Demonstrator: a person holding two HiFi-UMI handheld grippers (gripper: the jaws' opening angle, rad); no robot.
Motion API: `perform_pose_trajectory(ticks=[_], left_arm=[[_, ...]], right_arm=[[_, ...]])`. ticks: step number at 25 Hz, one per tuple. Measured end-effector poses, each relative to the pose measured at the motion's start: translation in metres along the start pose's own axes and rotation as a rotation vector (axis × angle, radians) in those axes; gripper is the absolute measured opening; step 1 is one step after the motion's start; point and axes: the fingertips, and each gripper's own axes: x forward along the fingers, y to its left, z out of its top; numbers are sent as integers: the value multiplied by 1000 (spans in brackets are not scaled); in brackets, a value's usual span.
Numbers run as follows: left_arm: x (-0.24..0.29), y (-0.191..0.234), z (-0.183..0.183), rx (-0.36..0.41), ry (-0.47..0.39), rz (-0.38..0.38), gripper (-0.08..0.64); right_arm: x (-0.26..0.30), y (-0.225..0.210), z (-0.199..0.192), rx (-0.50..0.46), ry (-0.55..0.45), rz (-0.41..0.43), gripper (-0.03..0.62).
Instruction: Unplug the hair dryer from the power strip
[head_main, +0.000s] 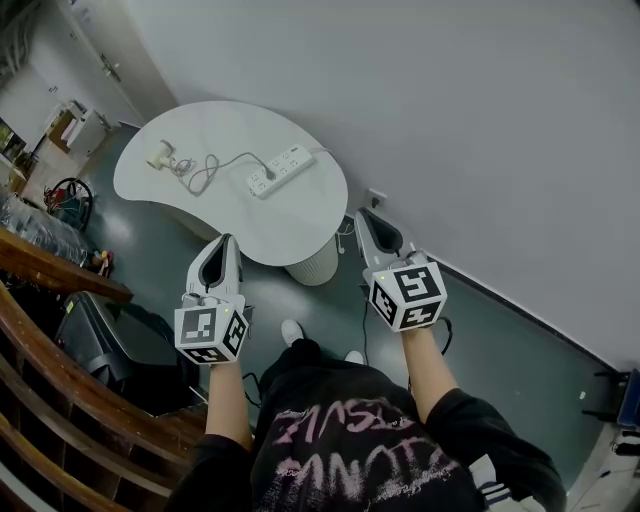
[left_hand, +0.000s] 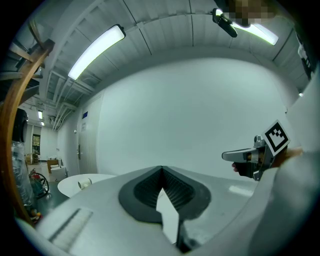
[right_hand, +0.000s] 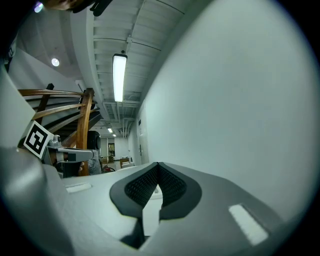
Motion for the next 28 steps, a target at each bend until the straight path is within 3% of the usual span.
perform_pose_trajectory(ticks=[7, 28], left_arm=[[11, -8, -7, 13, 0, -27, 2], [53, 33, -30, -44, 17, -32, 2]], right_arm=[[6, -10, -7, 8, -7, -4, 14], [56, -16, -18, -11, 30, -24, 14]])
